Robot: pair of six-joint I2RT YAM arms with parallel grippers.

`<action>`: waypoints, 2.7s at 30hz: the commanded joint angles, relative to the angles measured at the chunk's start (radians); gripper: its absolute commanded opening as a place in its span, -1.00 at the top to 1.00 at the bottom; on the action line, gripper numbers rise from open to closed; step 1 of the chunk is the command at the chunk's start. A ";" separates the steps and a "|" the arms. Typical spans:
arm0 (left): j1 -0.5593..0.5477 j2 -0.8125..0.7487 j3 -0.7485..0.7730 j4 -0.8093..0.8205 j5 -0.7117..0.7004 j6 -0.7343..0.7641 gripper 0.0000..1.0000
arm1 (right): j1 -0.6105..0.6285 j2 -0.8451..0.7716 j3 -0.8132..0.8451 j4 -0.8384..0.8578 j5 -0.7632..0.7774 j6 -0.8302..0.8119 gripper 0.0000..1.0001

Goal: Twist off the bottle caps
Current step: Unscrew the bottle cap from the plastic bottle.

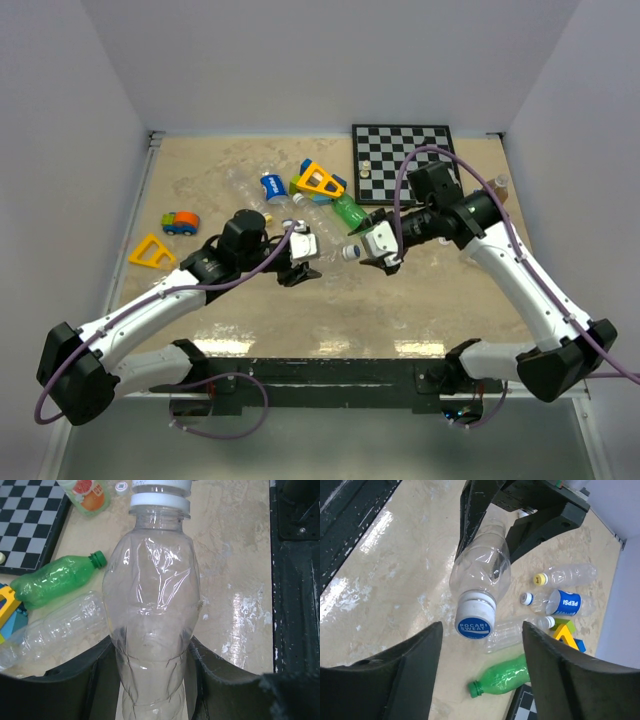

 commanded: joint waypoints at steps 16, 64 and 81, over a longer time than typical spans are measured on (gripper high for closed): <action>0.001 -0.005 0.005 -0.020 0.032 0.011 1.00 | -0.081 -0.203 -0.174 0.458 0.011 1.338 -0.96; 0.001 -0.016 -0.003 -0.029 0.013 0.022 1.00 | 0.001 -0.022 -0.079 0.183 0.138 -0.006 1.00; 0.000 -0.011 0.000 -0.029 0.015 0.025 1.00 | 0.001 -0.044 -0.036 0.168 0.022 0.479 -0.51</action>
